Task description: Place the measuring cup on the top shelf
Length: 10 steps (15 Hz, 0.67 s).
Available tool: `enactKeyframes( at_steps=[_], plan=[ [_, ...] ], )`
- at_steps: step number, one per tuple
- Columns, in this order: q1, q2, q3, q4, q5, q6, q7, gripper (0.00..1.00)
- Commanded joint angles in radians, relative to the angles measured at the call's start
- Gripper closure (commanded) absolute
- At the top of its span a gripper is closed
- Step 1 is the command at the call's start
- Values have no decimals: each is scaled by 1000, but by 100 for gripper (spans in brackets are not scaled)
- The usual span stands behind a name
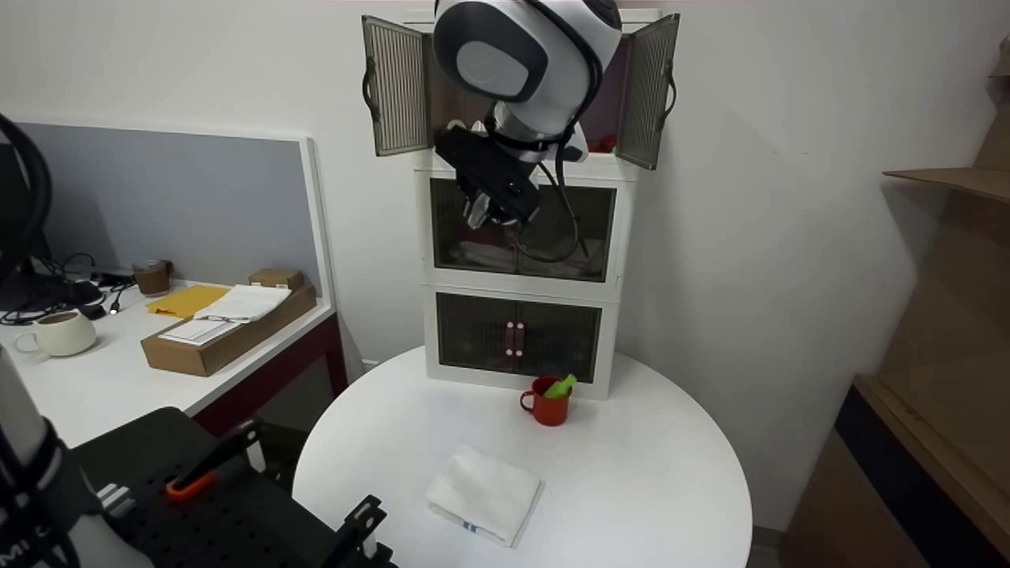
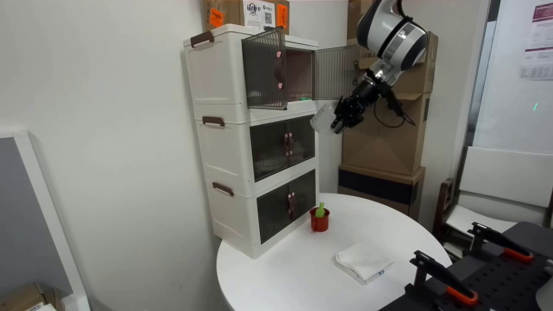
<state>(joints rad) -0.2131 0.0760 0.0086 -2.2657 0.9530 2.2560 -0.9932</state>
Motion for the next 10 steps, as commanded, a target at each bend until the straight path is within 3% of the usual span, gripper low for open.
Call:
enactKeyframes(
  at_steps=[1, 10],
  plan=[
    [36, 11, -41, 11, -4, -16, 9, 94],
    [79, 17, -45, 97, -21, -28, 16, 94]
  ],
)
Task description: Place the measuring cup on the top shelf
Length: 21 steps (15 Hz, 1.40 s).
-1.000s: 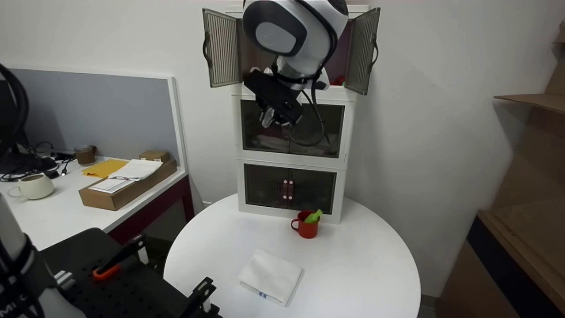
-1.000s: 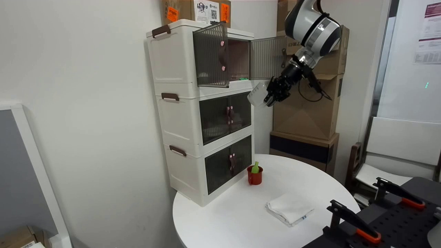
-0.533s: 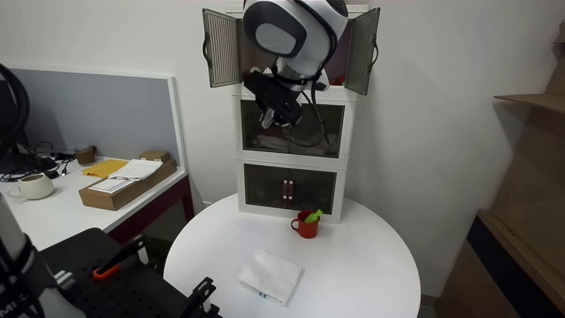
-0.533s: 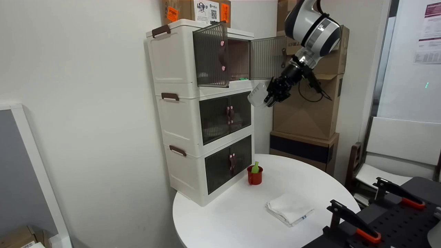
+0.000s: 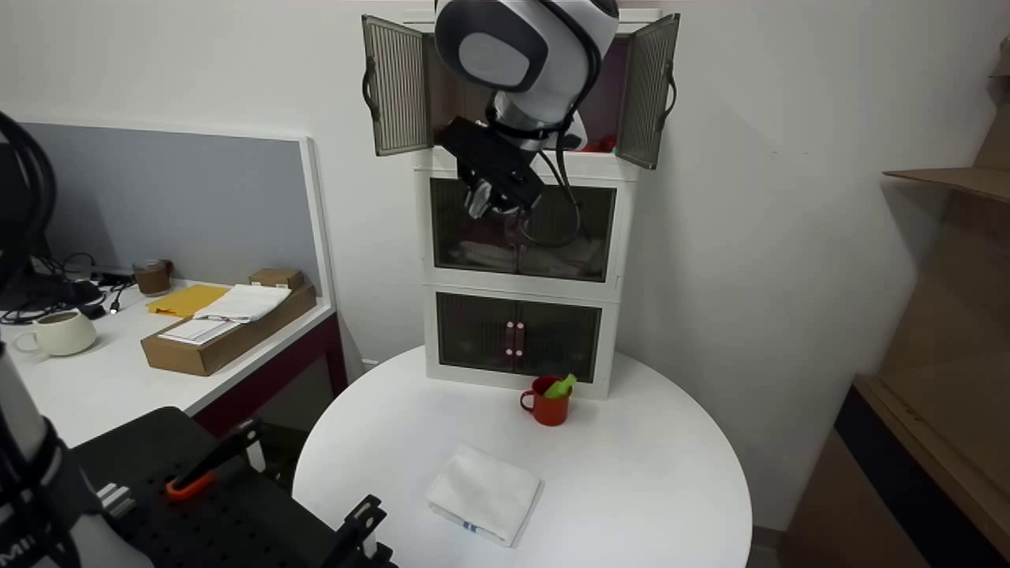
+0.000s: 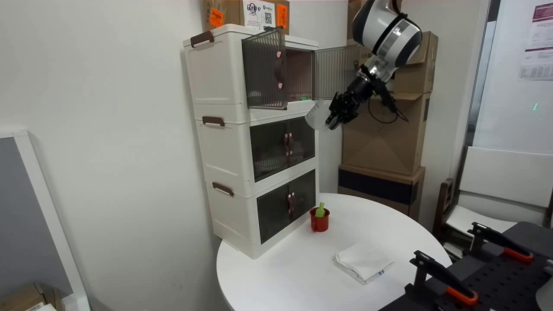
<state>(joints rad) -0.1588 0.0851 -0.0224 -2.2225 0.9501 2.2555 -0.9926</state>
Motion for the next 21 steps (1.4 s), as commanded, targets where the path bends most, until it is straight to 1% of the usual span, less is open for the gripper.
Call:
enactKeyframes(
  at_steps=[1, 4, 8, 11, 16, 19, 21],
  plan=[
    [30, 10, -14, 73, -11, -21, 24, 94],
    [32, 16, -17, 131, 34, -9, 36, 94],
    [24, 17, -26, 208, 94, -27, 39, 94],
    [24, 37, -33, 269, 99, -56, 60, 94],
    [22, 104, -29, 399, 106, -146, 124, 94],
    [17, 160, -22, 486, 157, -194, 173, 94],
    [18, 202, -18, 540, 191, -199, 219, 94]
  ],
)
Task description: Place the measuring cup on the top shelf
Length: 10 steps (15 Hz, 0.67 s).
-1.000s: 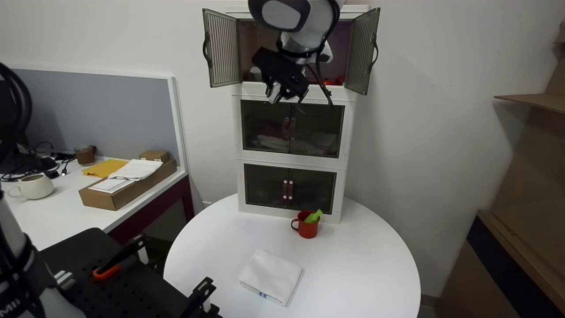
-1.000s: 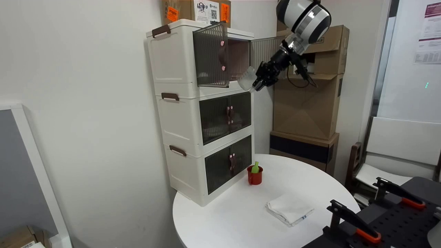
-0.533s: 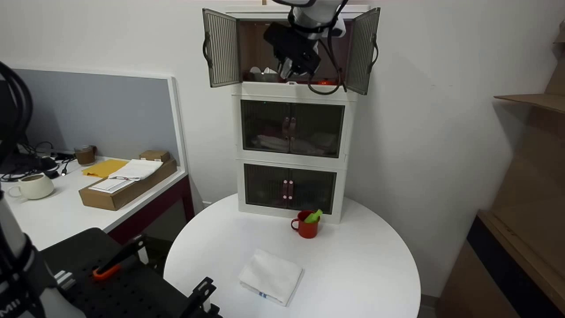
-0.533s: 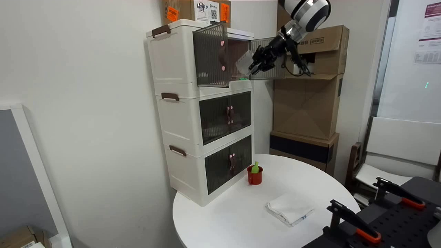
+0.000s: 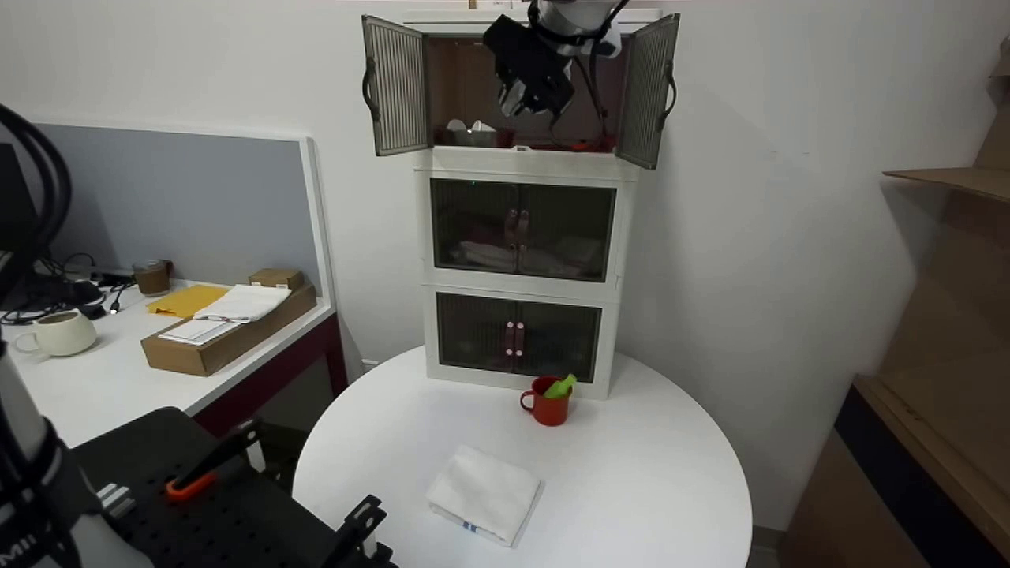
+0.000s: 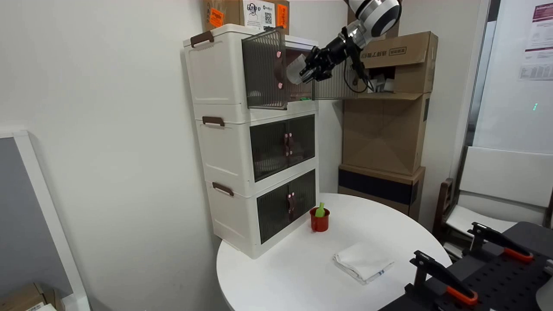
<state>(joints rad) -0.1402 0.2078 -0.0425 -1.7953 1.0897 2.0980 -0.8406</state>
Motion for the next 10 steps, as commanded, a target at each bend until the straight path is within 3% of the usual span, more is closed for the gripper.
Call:
enactKeyframes(
  at_steps=[1, 10],
  plan=[
    [0, 99, 5, 138, 63, -40, 90, 94],
    [15, 261, 31, 331, 27, -1, 283, 94]
  ],
)
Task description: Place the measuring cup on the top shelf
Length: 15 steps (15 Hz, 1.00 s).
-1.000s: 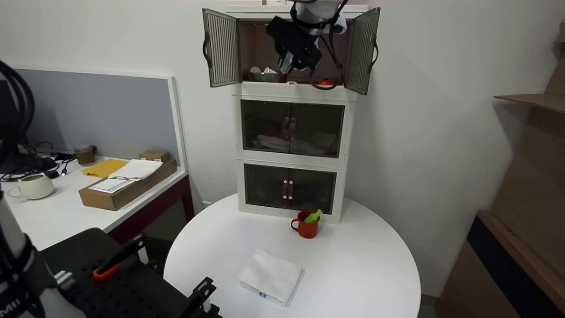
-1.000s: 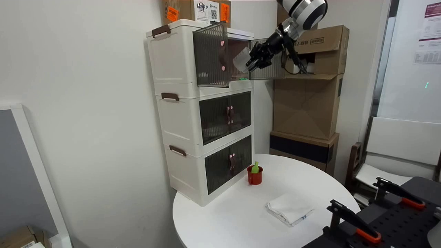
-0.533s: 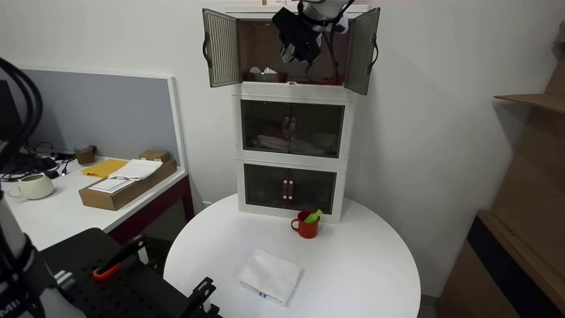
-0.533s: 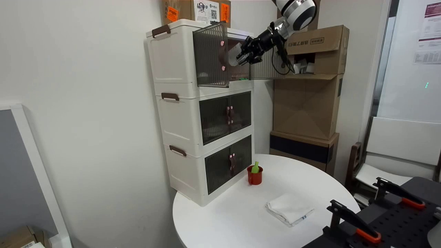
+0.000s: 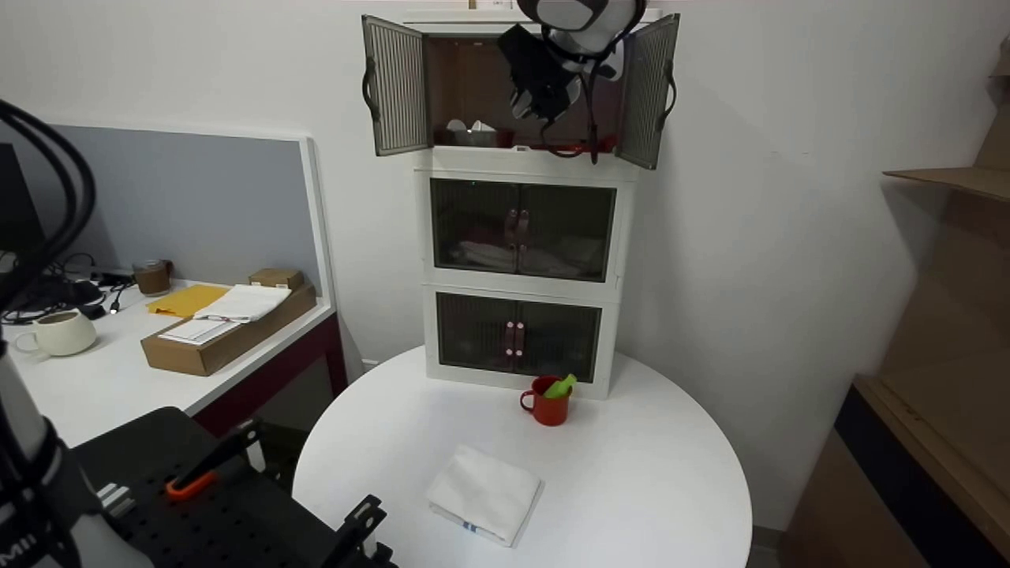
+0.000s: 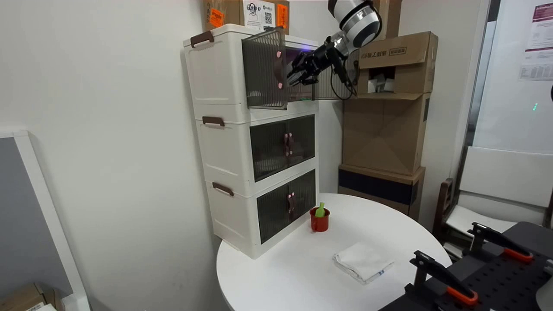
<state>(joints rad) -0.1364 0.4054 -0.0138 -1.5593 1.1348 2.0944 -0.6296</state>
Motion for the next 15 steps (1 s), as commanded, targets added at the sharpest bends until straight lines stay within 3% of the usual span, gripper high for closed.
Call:
enactKeyframes(
  at_steps=[1, 10, 15],
  plan=[
    [18, 79, 3, 114, -34, 13, 94, 94],
    [63, 176, 32, 220, -235, 100, 228, 94],
    [61, 195, 51, 248, -347, 84, 268, 94]
  ],
)
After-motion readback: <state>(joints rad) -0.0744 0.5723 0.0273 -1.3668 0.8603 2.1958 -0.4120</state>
